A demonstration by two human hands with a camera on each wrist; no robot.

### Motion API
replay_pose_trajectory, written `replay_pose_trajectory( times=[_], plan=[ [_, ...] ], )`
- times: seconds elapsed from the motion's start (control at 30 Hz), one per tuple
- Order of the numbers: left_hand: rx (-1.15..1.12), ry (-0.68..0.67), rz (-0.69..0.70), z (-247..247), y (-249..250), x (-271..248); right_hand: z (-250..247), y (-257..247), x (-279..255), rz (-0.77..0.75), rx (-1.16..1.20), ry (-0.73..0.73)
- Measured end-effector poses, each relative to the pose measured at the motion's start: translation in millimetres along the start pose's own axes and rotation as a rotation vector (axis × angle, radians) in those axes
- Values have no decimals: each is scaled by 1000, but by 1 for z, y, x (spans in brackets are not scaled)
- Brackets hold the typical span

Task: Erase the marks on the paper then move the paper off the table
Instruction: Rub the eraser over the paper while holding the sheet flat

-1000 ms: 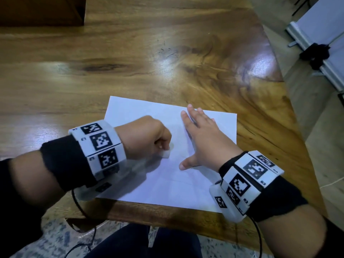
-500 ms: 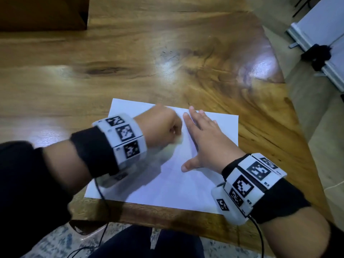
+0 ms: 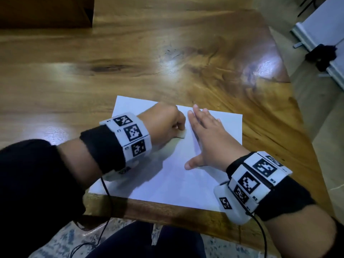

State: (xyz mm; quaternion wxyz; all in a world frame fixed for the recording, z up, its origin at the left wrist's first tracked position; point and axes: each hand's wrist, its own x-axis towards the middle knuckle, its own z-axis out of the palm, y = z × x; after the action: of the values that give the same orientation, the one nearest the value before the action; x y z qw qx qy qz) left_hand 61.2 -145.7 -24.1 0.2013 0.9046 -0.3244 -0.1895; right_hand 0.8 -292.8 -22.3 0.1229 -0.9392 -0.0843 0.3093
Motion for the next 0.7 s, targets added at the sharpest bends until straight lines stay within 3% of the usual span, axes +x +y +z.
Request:
replay_pose_trajectory(
  times=[0.07,0.13,0.2,0.27,0.4,0.53,0.7],
  plan=[
    [-23,19,68,7,0,-15,0,1,0,0,2,2],
    [-72,-99,145,16,3,-45,0,1,0,0,-7,4],
    [-99,-224,128,19,5,-63,0,1,0,1,-15,6],
    [-92,-194,116,16,1,-55,1,0,0,0,-20,6],
    [-53,11,50,13,-1,-26,1,1,1,-2,-9,10],
    [-185,-84,16,27,3,-67,1,2,3,4,-13,-3],
    [-71,-165,156,26,-2,-75,1,1,2,7,-12,-5]
  ],
)
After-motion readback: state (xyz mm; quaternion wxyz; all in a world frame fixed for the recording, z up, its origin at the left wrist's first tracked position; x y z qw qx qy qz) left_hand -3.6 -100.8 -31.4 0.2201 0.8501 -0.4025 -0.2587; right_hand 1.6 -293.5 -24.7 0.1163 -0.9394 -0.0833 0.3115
